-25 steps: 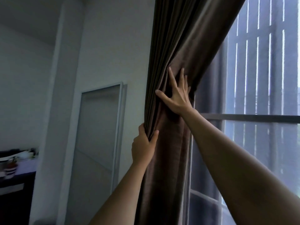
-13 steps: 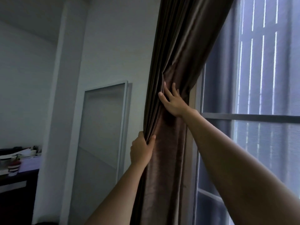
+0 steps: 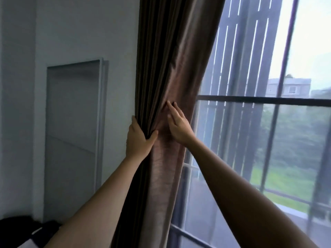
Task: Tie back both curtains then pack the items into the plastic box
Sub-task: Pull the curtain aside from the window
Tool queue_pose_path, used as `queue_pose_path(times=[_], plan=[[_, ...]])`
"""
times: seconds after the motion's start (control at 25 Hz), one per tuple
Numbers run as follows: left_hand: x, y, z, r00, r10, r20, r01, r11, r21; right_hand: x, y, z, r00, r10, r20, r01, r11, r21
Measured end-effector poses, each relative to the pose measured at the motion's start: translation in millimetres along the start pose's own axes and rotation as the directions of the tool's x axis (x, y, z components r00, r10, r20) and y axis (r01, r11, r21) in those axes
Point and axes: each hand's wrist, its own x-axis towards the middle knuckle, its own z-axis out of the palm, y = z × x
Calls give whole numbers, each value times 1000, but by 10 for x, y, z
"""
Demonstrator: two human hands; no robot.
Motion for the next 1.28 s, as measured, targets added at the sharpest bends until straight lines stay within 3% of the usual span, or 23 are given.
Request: queue_pose_path(times=[0.08, 0.2, 0.36, 0.56, 0.68, 0.92, 1.12, 1.28], plan=[[-320, 183, 55, 999, -24, -48, 28, 996, 84, -445, 115, -87, 998, 41, 55, -40, 999, -6], [-738, 495, 141, 989, 82, -121, -75, 995, 63, -1081, 214, -325, 996, 81, 36, -81, 997, -12], [-1381, 1023, 389, 979, 178, -95, -190, 973, -132, -2030, 220, -819, 982, 64, -176, -79, 994, -77], [-2233, 1587, 955, 951, 306, 40, -288, 926, -242, -3178, 280, -1542, 847, 204, -490, -342, 916, -210], [-2769, 1982, 1292, 920, 363, 149, -295, 890, -348, -3751, 355, -1966, 780, 209, -589, -452, 840, -300], [-3403, 2626, 1909, 816, 522, 250, -333, 776, -536, -4515, 514, -2587, 645, 176, -744, -649, 640, -411], [-3704, 3130, 2468, 670, 664, 333, -315, 660, -682, -4769, 852, -2934, 460, 136, -878, -808, 474, -350], [-3790, 3466, 2799, 521, 762, 386, -316, 591, -742, -4804, 1133, -3124, 361, 110, -926, -875, 384, -296]])
